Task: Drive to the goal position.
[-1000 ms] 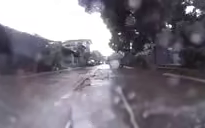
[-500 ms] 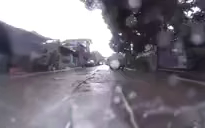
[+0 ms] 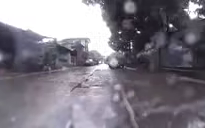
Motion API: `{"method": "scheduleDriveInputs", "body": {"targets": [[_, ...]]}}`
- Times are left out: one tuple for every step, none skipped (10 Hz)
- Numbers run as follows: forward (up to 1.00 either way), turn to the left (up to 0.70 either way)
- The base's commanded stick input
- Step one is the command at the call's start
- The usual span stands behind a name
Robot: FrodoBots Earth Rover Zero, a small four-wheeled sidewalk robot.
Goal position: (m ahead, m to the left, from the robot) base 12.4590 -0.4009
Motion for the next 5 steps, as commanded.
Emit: {"method": "scheduleDriveInputs", "body": {"targets": [[1.0,0.0],[1.0,0.0],[1.0,0.0],[1.0,0.0],[1.0,0.0]]}}
